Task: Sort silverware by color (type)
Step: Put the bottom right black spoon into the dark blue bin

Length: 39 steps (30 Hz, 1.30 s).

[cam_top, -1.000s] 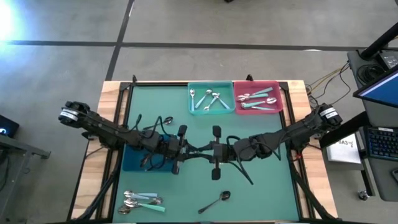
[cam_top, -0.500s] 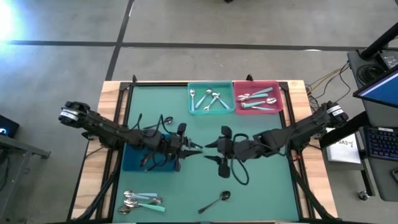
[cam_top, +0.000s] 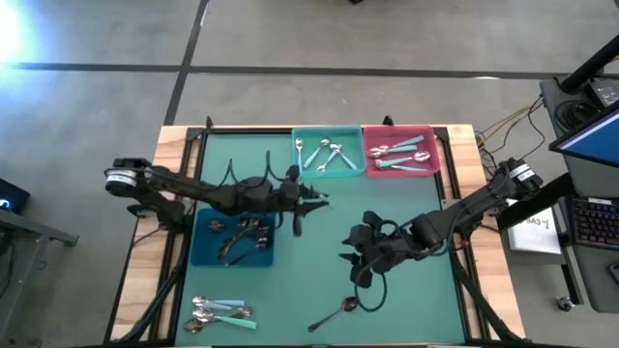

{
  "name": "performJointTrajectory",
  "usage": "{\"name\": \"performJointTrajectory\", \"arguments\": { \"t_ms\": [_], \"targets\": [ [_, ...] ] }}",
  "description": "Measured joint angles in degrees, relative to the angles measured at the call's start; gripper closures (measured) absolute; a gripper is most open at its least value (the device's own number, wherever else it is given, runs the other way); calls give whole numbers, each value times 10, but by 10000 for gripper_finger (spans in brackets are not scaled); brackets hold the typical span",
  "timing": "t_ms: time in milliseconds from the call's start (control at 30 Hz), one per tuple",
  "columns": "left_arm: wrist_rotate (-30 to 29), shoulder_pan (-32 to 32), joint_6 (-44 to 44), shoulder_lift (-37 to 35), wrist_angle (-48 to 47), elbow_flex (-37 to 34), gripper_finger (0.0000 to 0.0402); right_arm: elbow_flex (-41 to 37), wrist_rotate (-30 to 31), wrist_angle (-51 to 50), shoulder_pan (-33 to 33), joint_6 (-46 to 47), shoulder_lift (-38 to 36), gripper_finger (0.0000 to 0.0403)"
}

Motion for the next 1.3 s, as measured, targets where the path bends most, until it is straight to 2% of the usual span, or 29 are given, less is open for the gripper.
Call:
{"name": "performJointTrajectory", "arguments": {
  "t_ms": [167, 333, 567, 900, 1067, 1300],
  "targets": [
    [27, 40, 18, 74, 0, 73, 362, -5, 2, -64, 22, 81, 0, 250],
    [29, 80, 15, 149, 5, 152, 362, -16, 2, -87, 41, 127, 0, 251],
    [134, 142, -19, 236, 32, 253, 362, -31, 2, -99, 53, 155, 0, 257],
    [184, 199, -50, 378, 29, 399, 362, -30, 3, -154, 52, 204, 0, 262],
    [187, 221, -60, 418, 36, 438, 362, -30, 3, -174, 52, 232, -1, 264],
    [191, 242, -61, 438, 42, 444, 362, -30, 3, -179, 49, 241, -1, 266]
  ]
}}
